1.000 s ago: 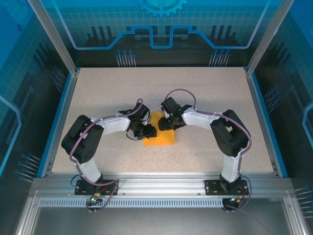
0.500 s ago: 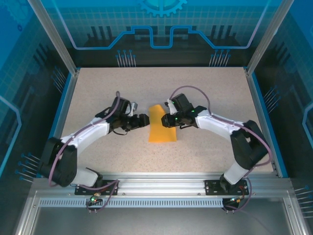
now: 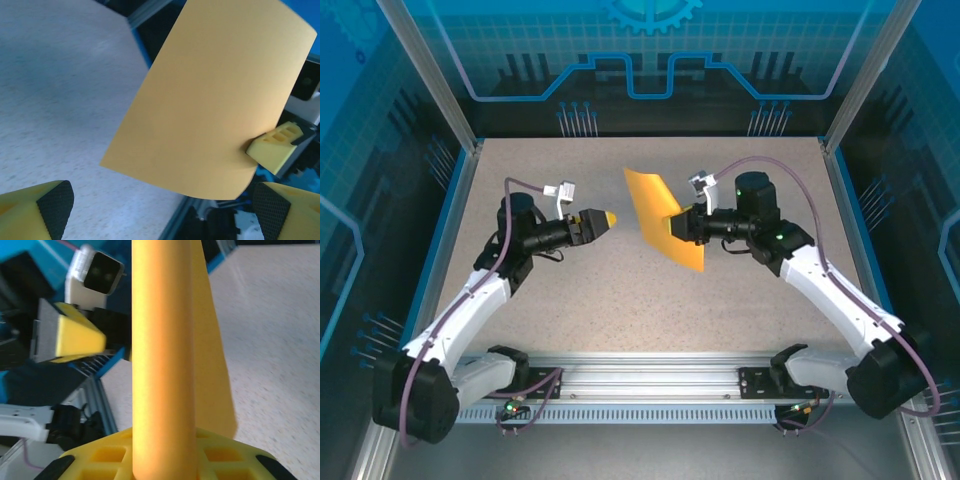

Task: Fold a paper plane with a square sheet of paper (fold left side to right side)
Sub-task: Pick up the square sheet of paper from the center of the table, then place a square sheet of paper at the center of the table.

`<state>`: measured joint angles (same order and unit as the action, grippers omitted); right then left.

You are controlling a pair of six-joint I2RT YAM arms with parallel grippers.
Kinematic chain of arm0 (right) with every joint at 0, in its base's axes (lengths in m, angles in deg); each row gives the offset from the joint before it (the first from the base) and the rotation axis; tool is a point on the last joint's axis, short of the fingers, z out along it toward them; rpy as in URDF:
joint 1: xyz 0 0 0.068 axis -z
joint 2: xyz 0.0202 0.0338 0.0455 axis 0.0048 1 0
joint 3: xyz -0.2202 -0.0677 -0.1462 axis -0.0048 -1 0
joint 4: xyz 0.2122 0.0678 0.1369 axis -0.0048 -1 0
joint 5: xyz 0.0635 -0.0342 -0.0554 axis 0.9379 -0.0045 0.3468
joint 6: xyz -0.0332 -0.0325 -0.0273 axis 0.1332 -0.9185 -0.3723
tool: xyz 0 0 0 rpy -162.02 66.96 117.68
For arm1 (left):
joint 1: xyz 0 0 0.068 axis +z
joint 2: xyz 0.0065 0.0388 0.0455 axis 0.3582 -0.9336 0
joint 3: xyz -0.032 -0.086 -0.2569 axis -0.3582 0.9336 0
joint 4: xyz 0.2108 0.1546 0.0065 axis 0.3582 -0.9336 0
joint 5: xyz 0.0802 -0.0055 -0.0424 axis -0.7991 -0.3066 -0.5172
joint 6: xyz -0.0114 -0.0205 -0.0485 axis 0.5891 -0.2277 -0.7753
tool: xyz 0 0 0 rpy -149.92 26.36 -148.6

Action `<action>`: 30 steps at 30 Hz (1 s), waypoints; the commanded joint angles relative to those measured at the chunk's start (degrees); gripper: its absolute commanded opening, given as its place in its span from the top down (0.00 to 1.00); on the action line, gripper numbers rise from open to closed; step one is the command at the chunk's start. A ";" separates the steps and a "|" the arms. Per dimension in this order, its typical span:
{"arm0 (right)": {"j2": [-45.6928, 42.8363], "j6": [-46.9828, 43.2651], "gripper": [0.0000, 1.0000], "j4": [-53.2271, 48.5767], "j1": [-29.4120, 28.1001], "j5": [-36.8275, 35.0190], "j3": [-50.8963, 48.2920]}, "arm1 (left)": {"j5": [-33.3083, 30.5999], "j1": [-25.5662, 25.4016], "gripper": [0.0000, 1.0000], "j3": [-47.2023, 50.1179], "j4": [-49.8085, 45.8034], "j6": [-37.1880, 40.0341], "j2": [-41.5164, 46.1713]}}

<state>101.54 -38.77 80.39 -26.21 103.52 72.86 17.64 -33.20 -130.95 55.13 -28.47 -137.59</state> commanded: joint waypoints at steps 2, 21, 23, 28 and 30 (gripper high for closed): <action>-1.47 1.35 0.75 2.29 -0.42 8.10 2.80 | 7.56 -0.59 0.03 -3.13 3.13 0.24 2.00; -1.25 7.92 0.75 7.92 -3.84 8.08 3.99 | 9.43 -4.73 0.20 -7.23 2.34 4.73 2.03; -1.59 7.34 0.74 6.86 -3.39 6.48 3.69 | 9.18 -4.84 0.31 -7.09 2.05 4.83 2.47; -2.31 6.56 0.74 4.80 -1.78 4.33 2.91 | 7.74 -4.93 0.63 -6.84 0.02 5.84 2.53; -2.56 5.93 0.73 3.09 -1.09 3.30 2.61 | 7.30 -4.96 0.76 -6.53 -0.41 5.98 2.18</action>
<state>100.36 -31.58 86.20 -28.48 108.81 75.33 25.15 -37.76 -136.55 55.61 -23.73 -135.97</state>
